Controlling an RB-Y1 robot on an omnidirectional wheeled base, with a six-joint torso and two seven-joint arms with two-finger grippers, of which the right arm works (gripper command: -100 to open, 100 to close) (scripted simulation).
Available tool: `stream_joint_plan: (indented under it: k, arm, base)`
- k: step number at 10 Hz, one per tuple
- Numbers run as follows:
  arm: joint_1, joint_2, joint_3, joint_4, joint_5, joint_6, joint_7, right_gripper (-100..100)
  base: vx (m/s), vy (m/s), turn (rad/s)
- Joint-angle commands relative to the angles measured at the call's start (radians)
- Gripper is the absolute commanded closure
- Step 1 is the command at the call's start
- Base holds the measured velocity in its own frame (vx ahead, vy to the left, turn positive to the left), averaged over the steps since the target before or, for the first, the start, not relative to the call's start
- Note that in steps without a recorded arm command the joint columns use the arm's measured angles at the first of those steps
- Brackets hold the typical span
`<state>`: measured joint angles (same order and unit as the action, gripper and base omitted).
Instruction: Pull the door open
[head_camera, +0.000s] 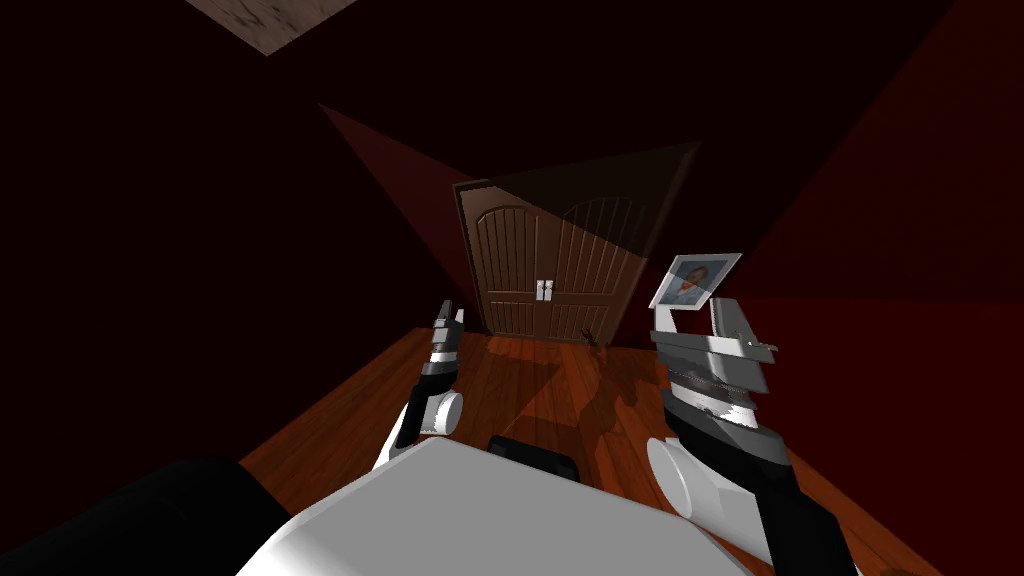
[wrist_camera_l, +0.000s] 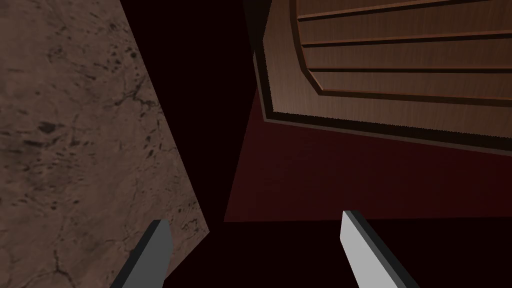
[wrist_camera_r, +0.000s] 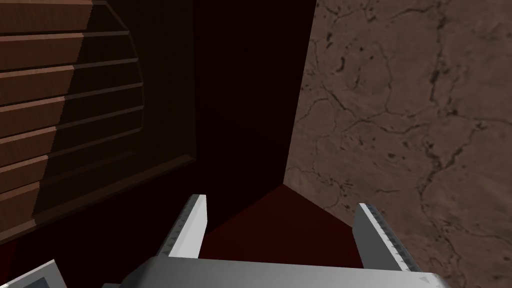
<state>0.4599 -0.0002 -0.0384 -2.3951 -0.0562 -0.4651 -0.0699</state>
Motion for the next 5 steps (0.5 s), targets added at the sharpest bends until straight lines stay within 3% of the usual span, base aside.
stream_joint_plan:
  k: [1, 5]
  arm:
    - [-0.004, -0.014, -0.002, 0.028, 0.011, 0.004, -0.012, -100]
    - [-0.013, -0.045, -0.008, 0.104, 0.041, 0.014, -0.047, -100]
  base:
    - [0.177, 0.014, 0.039]
    - [0.195, 0.022, 0.002]
